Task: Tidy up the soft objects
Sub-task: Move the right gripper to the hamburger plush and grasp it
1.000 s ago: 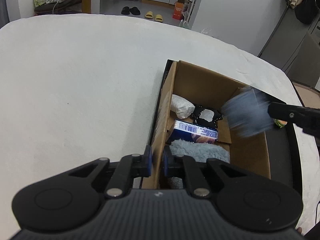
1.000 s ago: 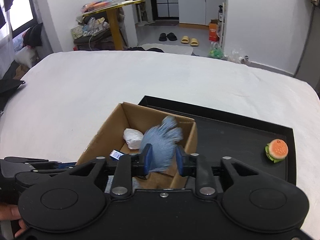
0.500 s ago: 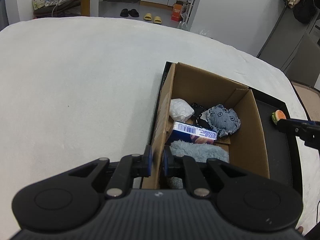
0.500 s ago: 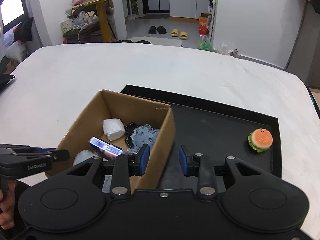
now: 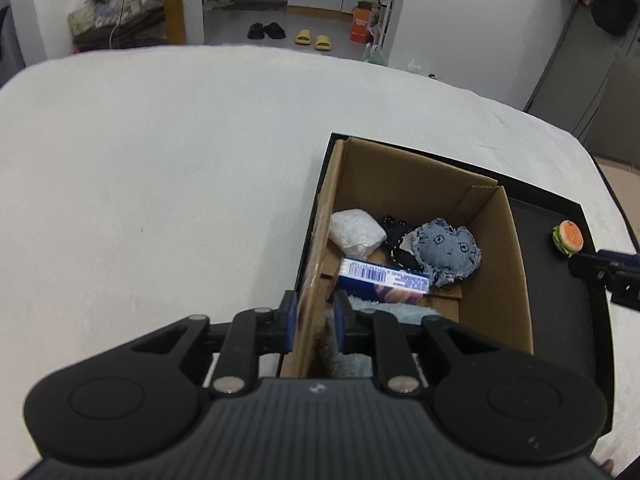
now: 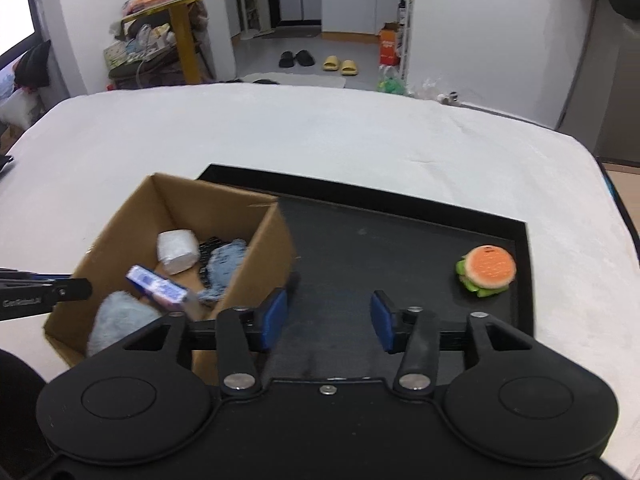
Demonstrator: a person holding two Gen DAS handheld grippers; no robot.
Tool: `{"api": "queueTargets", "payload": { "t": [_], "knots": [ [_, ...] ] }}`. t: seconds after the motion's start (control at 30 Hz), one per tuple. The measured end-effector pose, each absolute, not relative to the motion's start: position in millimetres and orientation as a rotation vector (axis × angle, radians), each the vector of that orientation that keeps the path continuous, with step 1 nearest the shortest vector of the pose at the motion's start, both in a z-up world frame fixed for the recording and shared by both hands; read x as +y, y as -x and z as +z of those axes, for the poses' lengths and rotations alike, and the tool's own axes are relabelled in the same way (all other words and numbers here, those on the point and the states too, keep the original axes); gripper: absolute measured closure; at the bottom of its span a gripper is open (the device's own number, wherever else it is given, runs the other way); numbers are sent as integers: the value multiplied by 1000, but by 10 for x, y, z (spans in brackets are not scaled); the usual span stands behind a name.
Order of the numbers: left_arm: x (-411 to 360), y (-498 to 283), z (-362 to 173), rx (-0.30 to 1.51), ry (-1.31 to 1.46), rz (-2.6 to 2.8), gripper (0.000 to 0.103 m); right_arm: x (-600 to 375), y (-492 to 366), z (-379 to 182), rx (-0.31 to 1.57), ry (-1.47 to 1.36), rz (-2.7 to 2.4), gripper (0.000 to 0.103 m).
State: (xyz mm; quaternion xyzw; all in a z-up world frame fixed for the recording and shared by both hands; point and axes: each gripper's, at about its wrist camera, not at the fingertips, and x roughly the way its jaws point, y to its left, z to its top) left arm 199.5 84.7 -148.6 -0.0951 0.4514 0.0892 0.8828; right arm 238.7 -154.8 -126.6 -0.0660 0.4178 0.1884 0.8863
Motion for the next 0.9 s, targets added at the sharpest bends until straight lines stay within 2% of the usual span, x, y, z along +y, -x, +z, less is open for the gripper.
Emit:
{"api": "queueTargets", "payload": {
  "t": [0.03, 0.1, 0.17, 0.33, 0.4, 0.43, 0.67, 0.9],
  "knots": [
    [826, -2002, -1481, 935, 193, 186, 76, -1603, -2404, -1271, 861, 134, 382, 48],
    [800, -2015, -1470, 929, 188, 194, 59, -1704, -2439, -1273, 847, 130, 370, 45],
    [771, -2036, -1457, 920, 181, 210, 52, -1807, -2493, -1283, 838, 130, 369, 42],
    [712, -2111, -1440, 930, 158, 244, 41, -2012, -2669, -1316, 821, 117, 337, 29],
    [669, -2133, -1432, 921, 136, 243, 38, -2087, -2748, -1337, 807, 105, 320, 13],
    [641, -2146, -1429, 918, 120, 250, 37, -2121, -2782, -1351, 798, 98, 307, 12],
    [510, -2239, -1426, 929, 65, 293, 34, -2357, -2874, -1583, 738, 38, 288, 10],
    [392, -2368, -1433, 937, 24, 342, 34, -2480, -3048, -1802, 723, 9, 240, 25]
  ]
}}
